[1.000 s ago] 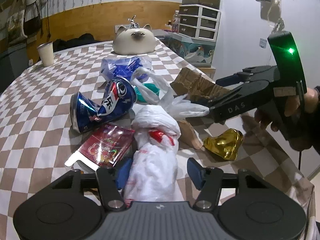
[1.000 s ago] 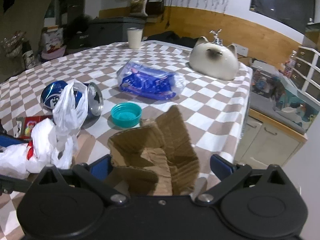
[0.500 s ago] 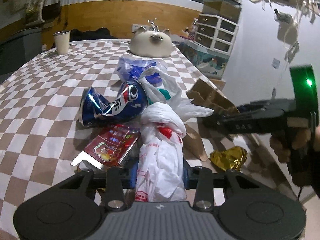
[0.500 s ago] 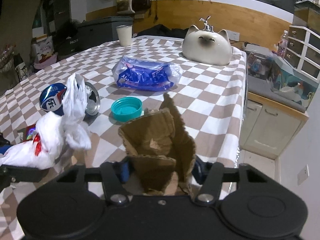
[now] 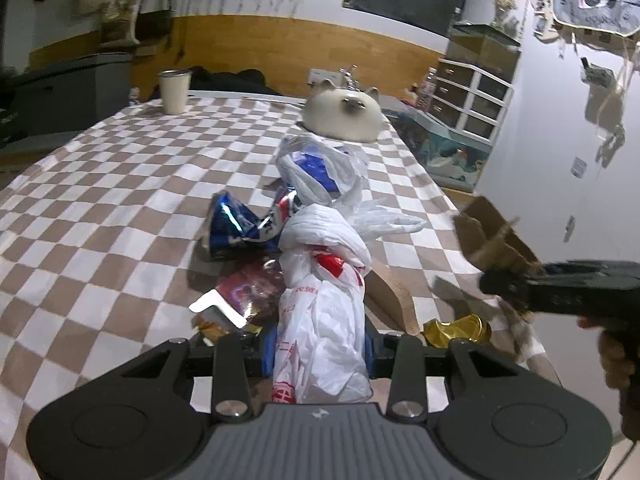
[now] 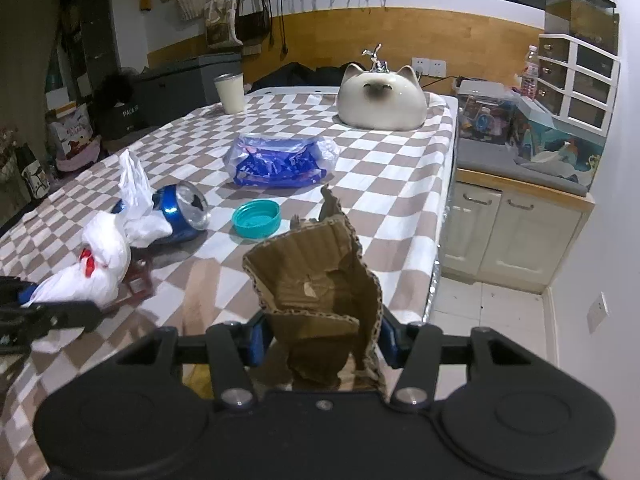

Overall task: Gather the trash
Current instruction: 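Lift the white bag and cardboard piece off the table with both tools, then carry the white bag and cardboard over the tan wastebasket with both tools, then open both tools to drop the bag and cardboard into the wastebasket, then raise both tools from the wastebasket back toward the table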

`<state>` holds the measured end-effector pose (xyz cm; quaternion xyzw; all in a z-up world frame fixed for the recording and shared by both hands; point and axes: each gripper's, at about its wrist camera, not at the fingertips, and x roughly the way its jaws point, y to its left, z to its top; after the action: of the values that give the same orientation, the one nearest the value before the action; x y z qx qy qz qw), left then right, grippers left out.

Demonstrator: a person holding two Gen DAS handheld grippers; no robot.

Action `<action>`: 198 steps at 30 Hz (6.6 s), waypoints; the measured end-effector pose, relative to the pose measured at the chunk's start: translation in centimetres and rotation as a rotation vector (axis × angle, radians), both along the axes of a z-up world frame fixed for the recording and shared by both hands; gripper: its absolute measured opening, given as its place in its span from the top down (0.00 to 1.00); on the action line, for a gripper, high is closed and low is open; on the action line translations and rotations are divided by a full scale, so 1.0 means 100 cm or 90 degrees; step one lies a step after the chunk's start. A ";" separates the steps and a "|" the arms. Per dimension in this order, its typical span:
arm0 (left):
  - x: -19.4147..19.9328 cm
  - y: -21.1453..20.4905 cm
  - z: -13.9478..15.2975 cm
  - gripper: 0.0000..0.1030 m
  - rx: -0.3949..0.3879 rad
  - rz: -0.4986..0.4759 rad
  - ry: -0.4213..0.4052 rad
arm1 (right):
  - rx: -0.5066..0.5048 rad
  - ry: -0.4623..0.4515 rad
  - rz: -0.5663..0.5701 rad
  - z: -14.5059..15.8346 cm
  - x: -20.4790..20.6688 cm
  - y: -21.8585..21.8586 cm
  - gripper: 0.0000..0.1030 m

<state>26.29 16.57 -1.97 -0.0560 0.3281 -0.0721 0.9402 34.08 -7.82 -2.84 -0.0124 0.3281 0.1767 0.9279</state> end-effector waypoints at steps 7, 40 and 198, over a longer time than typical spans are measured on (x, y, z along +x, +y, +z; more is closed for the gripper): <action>-0.018 -0.012 0.011 0.61 0.017 0.030 -0.014 | 0.013 -0.019 -0.023 0.013 -0.032 -0.019 0.48; -0.054 -0.172 0.015 0.61 0.029 -0.068 -0.078 | 0.036 -0.058 -0.197 0.021 -0.139 -0.163 0.47; -0.057 -0.294 -0.027 0.00 0.031 -0.182 0.056 | -0.021 0.002 -0.380 -0.031 -0.202 -0.276 0.00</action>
<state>20.64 -12.82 -4.70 0.0114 0.3754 -0.1950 0.9061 13.90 -35.45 -5.94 0.0703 0.3217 -0.1093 0.9379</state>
